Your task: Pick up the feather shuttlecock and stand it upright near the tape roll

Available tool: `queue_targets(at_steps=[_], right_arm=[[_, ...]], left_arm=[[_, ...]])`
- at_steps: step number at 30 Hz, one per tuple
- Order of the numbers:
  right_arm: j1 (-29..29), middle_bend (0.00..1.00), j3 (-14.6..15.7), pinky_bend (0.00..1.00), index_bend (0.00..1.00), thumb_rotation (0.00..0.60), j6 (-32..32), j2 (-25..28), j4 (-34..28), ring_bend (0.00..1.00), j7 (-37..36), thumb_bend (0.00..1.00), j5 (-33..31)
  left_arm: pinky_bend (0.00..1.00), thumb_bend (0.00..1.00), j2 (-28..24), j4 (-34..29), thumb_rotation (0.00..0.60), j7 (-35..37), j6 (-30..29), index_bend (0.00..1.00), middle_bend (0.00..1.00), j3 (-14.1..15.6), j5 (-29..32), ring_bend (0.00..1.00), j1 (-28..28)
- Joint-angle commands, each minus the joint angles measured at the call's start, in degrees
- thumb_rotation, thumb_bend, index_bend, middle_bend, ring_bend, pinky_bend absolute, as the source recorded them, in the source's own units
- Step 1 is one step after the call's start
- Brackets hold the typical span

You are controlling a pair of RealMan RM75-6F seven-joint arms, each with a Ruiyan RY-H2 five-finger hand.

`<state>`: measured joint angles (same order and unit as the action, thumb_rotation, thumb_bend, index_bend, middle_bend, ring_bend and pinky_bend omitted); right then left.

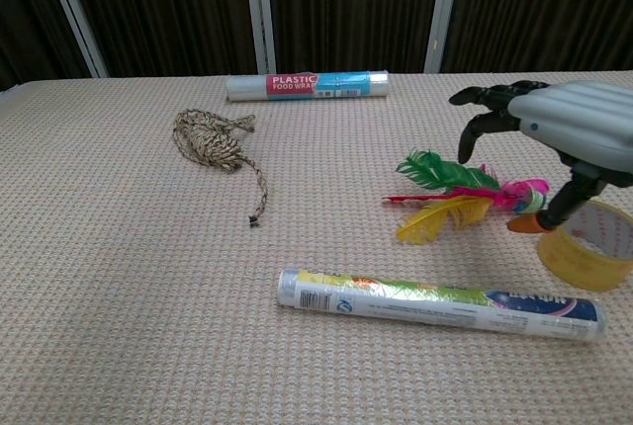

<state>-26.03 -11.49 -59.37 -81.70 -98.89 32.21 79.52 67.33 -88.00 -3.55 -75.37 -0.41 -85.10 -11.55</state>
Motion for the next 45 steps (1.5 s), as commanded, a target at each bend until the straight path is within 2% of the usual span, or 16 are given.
queue_targets(at_steps=[1,7,17,27,32,40,45], right_arm=[[-3.6,0.00,-1.9,0.00,0.31,0.600,3.9,-3.1,4.1,0.00,1.4,0.13,-4.3],[-9.2,0.00,-2.5,0.00,0.32,0.600,10.3,-7.0,13.9,0.00,-1.5,0.13,-7.8],[-13.3,0.00,-1.2,0.00,0.34,0.600,13.6,-11.1,22.3,0.00,-7.2,0.13,-7.6],[-15.2,0.00,0.3,0.00,0.53,0.600,12.2,-15.0,28.2,0.00,-11.9,0.15,-5.3],[-15.7,0.06,1.0,0.00,0.63,0.600,10.0,-16.2,31.9,0.00,-15.3,0.17,-2.8],[-15.4,0.10,1.6,0.00,0.68,0.600,8.6,-14.5,32.2,0.00,-15.3,0.18,-2.5],[-14.2,0.11,1.9,0.00,0.68,0.600,6.3,-11.4,29.4,0.00,-14.2,0.18,-2.5]], left_arm=[[0.00,0.25,0.4,0.3,0.600,-0.7,0.7,0.00,0.00,-0.3,1.0,0.00,-0.2],[0.00,0.25,1.3,0.8,0.600,-2.5,1.8,0.00,0.00,-1.3,3.7,0.00,-0.6],[0.00,0.25,2.2,1.6,0.600,-4.1,3.7,0.00,0.00,-2.1,6.5,0.00,-1.4],[0.00,0.25,2.2,2.2,0.600,-3.5,4.5,0.00,0.00,-2.3,7.5,0.00,-1.7],[0.00,0.25,1.9,1.8,0.600,-3.3,3.2,0.00,0.00,-2.3,7.0,0.00,-1.3],[0.00,0.25,1.8,1.2,0.600,-3.6,2.4,0.00,0.00,-2.0,6.3,0.00,-1.0],[0.00,0.25,1.7,1.1,0.600,-3.5,2.0,0.00,0.00,-1.8,5.9,0.00,-0.8]])
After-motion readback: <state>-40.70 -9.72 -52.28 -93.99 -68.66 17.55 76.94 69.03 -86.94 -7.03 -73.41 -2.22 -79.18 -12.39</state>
